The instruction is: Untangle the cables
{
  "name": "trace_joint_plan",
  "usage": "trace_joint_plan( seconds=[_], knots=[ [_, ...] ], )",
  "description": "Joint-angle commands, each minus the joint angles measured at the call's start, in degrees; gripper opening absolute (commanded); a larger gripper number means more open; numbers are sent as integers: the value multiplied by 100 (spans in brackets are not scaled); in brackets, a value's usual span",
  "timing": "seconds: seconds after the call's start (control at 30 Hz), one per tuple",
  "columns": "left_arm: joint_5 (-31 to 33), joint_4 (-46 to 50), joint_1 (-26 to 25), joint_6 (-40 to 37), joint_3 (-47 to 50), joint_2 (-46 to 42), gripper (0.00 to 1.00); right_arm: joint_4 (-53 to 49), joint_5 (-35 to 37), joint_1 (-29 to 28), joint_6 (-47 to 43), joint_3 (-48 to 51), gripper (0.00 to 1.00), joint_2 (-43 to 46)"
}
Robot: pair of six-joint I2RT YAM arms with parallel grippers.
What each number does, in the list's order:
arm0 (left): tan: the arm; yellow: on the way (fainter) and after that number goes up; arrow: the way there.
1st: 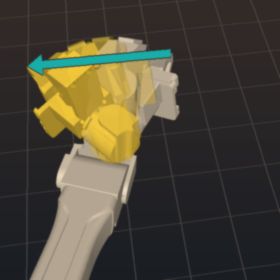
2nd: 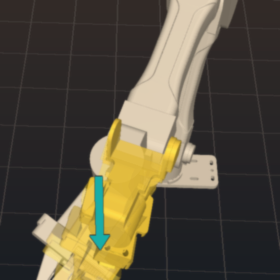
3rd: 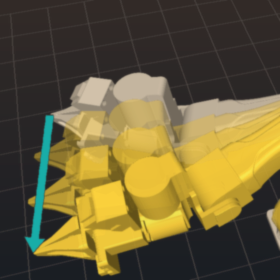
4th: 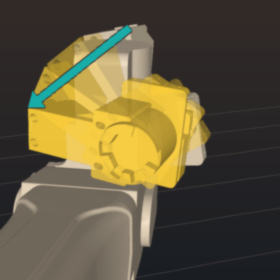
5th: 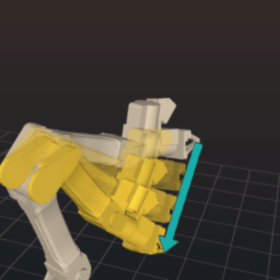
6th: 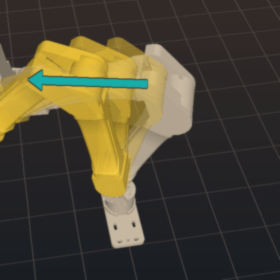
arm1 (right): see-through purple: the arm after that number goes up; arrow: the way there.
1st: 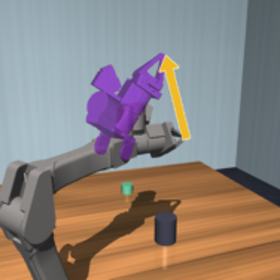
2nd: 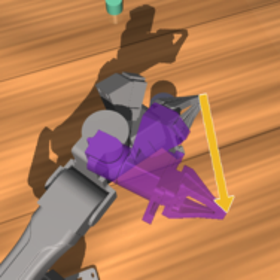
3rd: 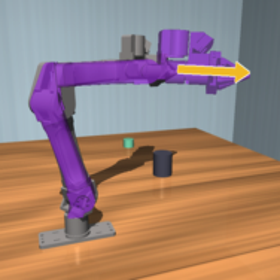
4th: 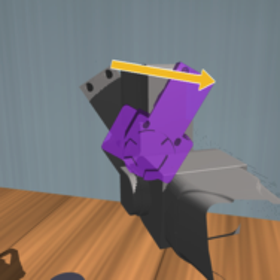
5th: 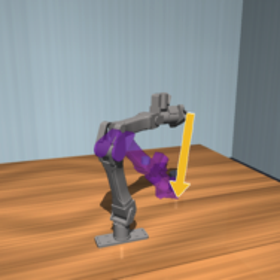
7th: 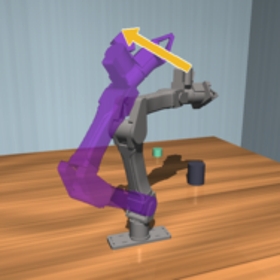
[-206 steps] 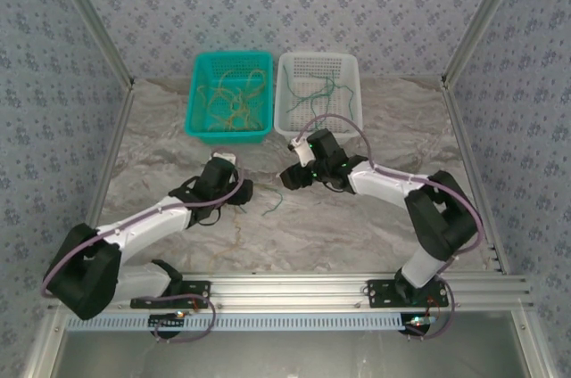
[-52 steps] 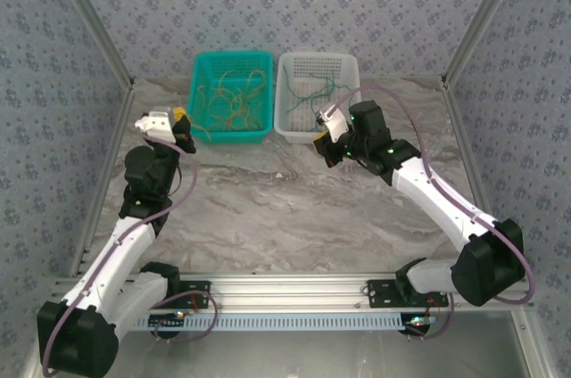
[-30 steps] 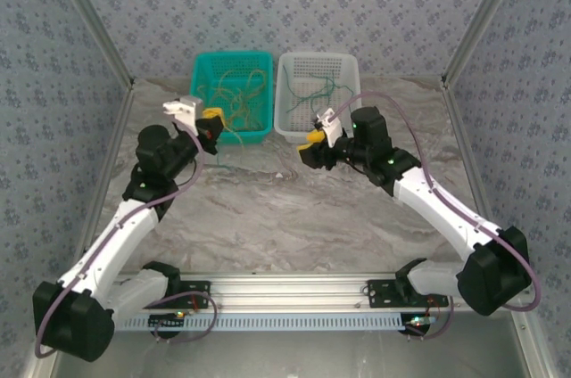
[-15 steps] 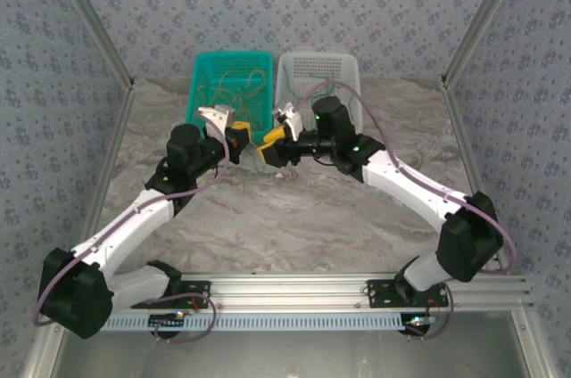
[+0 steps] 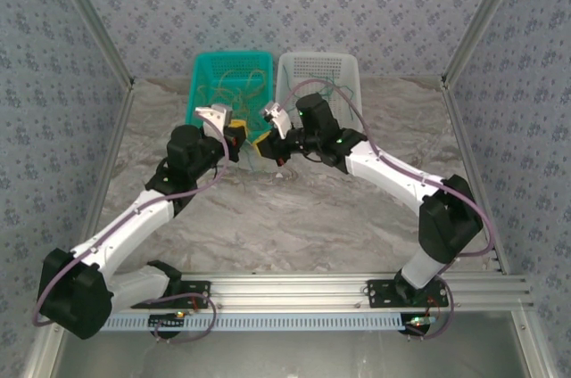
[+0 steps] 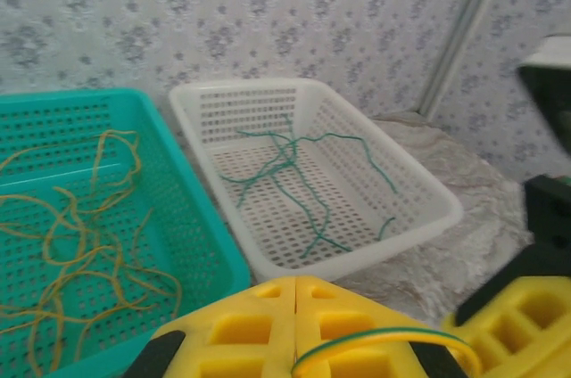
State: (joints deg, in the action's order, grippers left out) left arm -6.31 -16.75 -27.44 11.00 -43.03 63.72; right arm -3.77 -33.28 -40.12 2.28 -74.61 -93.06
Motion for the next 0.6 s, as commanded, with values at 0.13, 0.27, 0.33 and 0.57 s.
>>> trace_joint_plan(
  seconds=[0.13,0.27,0.33,0.57],
  knots=[
    [907,-191,322,82,276,-381,0,-286,252,162,-363,406,0,662],
    [939,-249,602,168,411,-539,0,-198,335,417,-218,836,0,968],
    [1108,-226,681,191,473,-628,0,-96,483,528,-136,1007,0,1151],
    [1461,-74,847,244,591,-933,0,282,493,1144,182,1534,0,1870]
  ],
)
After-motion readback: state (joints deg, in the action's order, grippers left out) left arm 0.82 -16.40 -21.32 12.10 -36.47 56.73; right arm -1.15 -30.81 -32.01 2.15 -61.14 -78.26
